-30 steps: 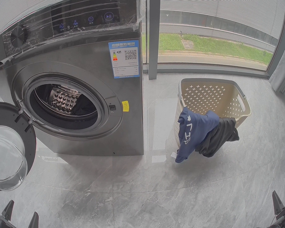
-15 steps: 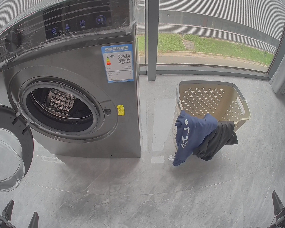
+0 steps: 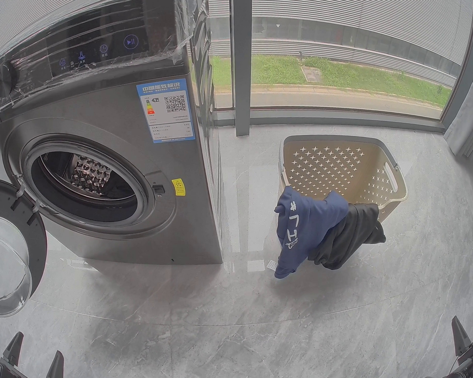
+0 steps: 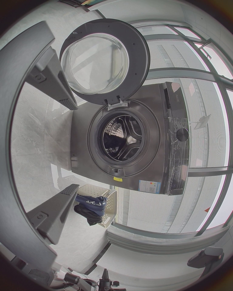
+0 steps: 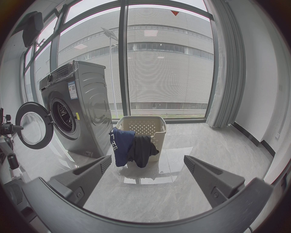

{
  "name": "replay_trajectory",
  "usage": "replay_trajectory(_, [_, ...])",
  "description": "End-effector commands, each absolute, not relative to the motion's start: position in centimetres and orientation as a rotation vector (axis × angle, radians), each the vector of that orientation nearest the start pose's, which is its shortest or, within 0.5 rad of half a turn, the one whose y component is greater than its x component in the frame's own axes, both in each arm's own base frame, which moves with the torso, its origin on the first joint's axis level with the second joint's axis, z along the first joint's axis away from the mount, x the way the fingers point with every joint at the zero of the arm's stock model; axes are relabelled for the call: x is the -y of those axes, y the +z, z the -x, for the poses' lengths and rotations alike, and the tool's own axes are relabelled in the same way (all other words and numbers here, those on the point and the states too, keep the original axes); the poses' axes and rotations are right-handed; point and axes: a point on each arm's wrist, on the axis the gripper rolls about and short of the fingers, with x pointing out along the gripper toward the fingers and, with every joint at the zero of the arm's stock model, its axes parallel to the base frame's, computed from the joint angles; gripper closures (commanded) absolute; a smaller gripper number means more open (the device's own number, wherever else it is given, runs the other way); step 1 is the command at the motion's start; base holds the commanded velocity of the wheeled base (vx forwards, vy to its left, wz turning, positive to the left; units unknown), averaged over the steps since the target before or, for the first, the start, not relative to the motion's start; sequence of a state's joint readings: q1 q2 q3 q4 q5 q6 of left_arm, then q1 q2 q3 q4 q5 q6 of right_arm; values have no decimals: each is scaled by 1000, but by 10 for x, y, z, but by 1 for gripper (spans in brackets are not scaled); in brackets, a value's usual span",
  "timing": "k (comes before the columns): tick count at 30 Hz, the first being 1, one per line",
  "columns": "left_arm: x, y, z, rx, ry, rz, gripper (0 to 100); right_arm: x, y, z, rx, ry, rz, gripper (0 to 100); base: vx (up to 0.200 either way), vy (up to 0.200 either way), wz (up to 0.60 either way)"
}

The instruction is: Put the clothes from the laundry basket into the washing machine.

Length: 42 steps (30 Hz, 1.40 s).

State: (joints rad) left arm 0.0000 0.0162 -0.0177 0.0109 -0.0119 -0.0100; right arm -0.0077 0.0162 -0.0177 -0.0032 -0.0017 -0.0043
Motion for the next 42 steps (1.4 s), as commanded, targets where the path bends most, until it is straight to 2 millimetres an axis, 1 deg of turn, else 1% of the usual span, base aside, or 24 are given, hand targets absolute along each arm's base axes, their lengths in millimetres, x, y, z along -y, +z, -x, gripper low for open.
replay_trajectory(1, [0,76,22,-15,-12,14,0,0,76,23,5,-9,5,0,0,0,0])
replay_trajectory(8, [0,76,23,-15,-12,3,0,0,76,23,2,-11,5,0,0,0,0])
replay_trajectory(20, [0,76,22,-15,-14,6,0,0,76,23,3,-9,5,0,0,-200,0])
replay_trajectory(29, [0,76,23,-14,-14,0,0,0,76,23,5,-9,5,0,0,0,0])
replay_trajectory(41, [0,76,23,-14,-17,2,0,0,76,23,5,-9,5,0,0,-200,0])
replay_trajectory(42, [0,76,22,-15,-15,2,0,0,76,23,5,-9,5,0,0,0,0])
